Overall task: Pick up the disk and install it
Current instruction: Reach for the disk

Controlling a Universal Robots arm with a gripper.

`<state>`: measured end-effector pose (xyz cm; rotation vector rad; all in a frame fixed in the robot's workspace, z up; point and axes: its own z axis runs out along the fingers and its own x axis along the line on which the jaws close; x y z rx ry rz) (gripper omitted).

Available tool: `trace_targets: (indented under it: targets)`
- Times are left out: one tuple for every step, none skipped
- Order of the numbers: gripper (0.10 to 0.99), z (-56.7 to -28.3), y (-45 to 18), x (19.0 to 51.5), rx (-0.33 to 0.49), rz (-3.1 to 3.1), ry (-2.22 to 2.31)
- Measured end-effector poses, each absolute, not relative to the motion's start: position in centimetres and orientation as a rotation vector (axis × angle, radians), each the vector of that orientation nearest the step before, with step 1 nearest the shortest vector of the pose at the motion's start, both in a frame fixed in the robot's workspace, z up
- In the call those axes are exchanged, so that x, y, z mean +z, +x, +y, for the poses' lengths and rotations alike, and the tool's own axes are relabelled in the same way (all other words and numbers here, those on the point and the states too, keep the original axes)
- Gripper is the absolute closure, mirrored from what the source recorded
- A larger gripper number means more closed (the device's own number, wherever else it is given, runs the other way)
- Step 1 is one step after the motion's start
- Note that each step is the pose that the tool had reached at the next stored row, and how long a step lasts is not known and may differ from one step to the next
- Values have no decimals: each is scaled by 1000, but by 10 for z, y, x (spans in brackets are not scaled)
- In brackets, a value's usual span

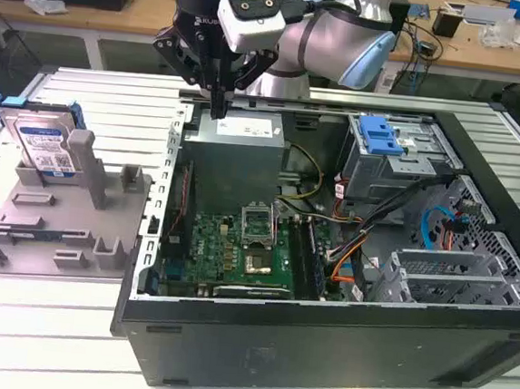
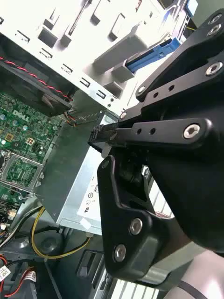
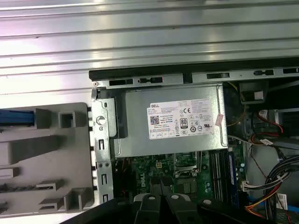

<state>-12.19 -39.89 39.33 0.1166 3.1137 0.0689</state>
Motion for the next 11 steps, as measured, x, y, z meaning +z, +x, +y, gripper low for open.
trace_targets:
  targets:
    - [980, -399, -122, 393, 69, 3114, 117]
    - [980, -399, -122, 393, 69, 3114, 117]
    - [980, -399, -122, 393, 69, 3114, 117]
    - [980, -399, -122, 393, 69, 3114, 117]
    - [980, -399, -122, 393, 69, 3114, 117]
    - [980, -399, -122, 393, 69, 3114, 117]
    - [980, -399, -122, 393, 69, 3114, 117]
    - [980, -399, -122, 393, 69, 3114, 117]
    - [980, -399, -122, 393, 69, 3114, 117]
    - [980, -399, -122, 393, 69, 3114, 117]
    - [980, -399, -122, 393, 69, 3114, 117]
